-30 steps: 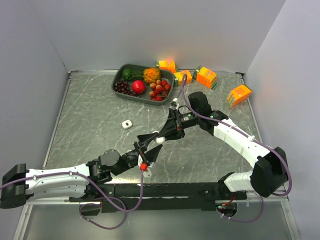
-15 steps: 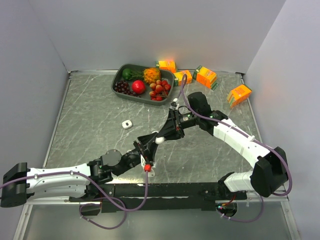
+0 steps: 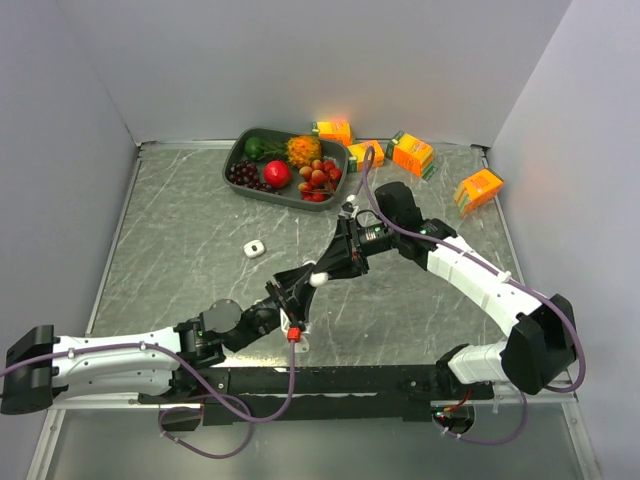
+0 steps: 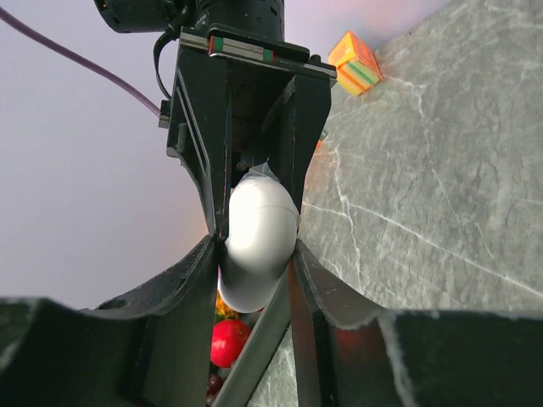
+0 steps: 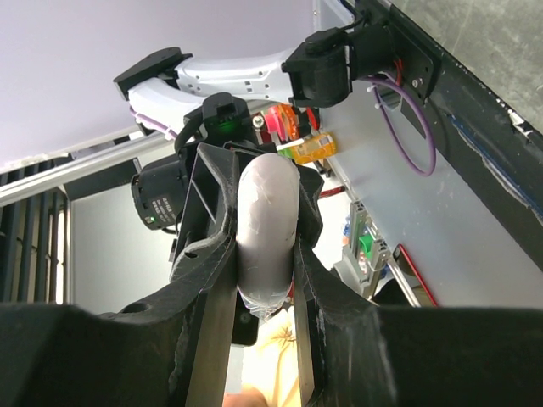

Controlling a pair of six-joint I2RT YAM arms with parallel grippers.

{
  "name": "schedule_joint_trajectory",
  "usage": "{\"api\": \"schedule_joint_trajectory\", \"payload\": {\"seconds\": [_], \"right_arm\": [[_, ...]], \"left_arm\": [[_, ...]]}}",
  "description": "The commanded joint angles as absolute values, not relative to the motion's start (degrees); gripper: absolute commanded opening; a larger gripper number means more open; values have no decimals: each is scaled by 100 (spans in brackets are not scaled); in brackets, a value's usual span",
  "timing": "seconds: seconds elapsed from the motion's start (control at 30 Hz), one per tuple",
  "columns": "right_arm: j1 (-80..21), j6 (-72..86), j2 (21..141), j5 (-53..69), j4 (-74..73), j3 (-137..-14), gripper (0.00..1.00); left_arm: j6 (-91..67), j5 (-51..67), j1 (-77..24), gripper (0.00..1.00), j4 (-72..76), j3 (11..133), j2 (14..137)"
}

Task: Insert the wireless bluetooth earbuds into the charging case
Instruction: Adjust the earbud.

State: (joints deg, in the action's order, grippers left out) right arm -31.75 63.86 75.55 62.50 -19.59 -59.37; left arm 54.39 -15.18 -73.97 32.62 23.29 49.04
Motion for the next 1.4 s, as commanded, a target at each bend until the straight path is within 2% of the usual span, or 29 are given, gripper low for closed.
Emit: {"api": "schedule_joint_trajectory", "payload": {"seconds": [0.0,0.13,0.23,0.33,0.73,0.87,0.9,1.03,1.07,1.1,1.17,1.2,1.37], "right_arm": [[-3261,6267,7233,6390,-2109,-6600,35],[-3252,6231,7181,6363,-2197,-6846,45],[-3261,6214,7163,6363,-2259,-6934,58],[-3261,6188,7119,6381,-2294,-6969,64],[-3252,5109,7137,5810,-3664,-7804,65],[-3243,4212,7084,4872,-4665,-8471,64],[-3243,4045,7023,4321,-4928,-8673,64],[-3304,3412,6330,2438,-4565,-8360,65],[-3322,3280,5867,2139,-4274,-8150,66],[-3418,3148,5627,1492,-4010,-7686,73],[-3445,3007,5169,1240,-3525,-7236,86],[-3454,2727,5098,1257,-3464,-7173,99],[-3472,2329,4922,1713,-3244,-6918,99]], "left_arm": [[4931,-1635,-7427,1,3305,2496,4738],[4589,-1626,-7435,1,3156,2531,4606],[4369,-1600,-7436,1,3041,2566,4518],[4228,-1600,-7436,1,2962,2584,4456],[3077,-1529,-7436,1,2673,2671,4254],[2357,-1696,-7409,1,2462,2847,4131],[1955,-1740,-7400,1,2374,2935,4105],[644,-1644,-7173,1,1996,3207,3886],[381,-1504,-6980,1,1778,3269,3850],[-249,-1146,-6848,1,1662,3435,3841],[-980,-556,-6367,1,1355,3611,3867],[-1202,-284,-6207,1,1293,3786,3893],[-2274,2079,-5222,1,1195,4236,4385]]}}
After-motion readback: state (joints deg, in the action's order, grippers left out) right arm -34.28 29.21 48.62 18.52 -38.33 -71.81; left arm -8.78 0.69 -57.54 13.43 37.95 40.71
